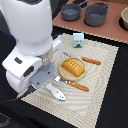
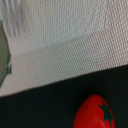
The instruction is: Interact with the objects in diverse but meaningful ways.
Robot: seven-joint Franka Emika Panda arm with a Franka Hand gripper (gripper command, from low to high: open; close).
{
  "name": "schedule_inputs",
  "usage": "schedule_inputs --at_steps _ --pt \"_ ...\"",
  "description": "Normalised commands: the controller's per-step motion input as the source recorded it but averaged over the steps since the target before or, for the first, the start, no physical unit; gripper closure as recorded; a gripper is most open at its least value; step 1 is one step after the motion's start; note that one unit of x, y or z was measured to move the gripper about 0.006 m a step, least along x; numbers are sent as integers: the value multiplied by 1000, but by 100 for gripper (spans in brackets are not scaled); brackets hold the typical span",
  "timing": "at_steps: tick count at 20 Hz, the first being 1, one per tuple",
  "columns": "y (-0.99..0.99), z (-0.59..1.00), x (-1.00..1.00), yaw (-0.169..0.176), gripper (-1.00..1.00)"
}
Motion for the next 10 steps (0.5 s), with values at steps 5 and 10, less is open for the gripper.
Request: schedule_inputs --at_steps 5,10 --pt "201 -69 -994 58 -100" --pt "357 0 -938 -23 -100"
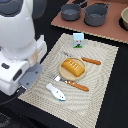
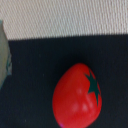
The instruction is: Interact with the objects in diverse but meaningful ways.
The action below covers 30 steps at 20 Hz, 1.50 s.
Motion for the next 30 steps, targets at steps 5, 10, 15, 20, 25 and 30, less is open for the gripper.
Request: schedule_inputs --at_steps 5,10,15,20,25,30 --pt "113 0 -517 -175 -100" --pt "19 -39 -530 -186 -100" --pt "1 -74 -621 -157 -100" --pt "93 -218 -731 -116 -100" --pt "354 -274 -627 -81 -100" --pt "458 -173 -246 -65 -100"
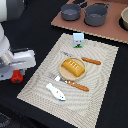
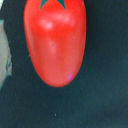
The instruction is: Interact with the objects in diverse but meaningful ways.
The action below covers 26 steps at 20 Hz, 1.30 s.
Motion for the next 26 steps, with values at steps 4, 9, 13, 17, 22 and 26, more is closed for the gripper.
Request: schedule_inputs --at_steps 4,9,13,17,22,26 --pt "498 0 80 -38 -100" --pt "327 -64 110 -30 -100" --pt "218 -239 31 -21 -100" --pt "4 -469 -424 -1 -100" --pt "0 -484 -633 0 -100" --pt "0 -427 -589 0 -100"
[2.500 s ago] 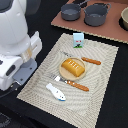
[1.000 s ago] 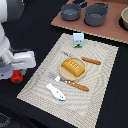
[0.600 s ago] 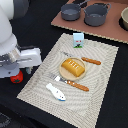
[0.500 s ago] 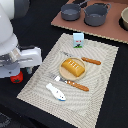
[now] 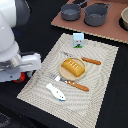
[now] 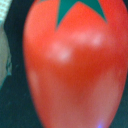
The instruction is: Interact with the objects in diverse but meaningful ways.
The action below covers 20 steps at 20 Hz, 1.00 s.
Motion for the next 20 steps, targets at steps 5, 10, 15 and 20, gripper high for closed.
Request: schedule_inputs --at_steps 5,10,15,20 --pt "9 -311 -415 0 100" --pt "153 225 -109 -2 100" --pt "420 958 45 0 100" --pt "623 993 327 0 100"
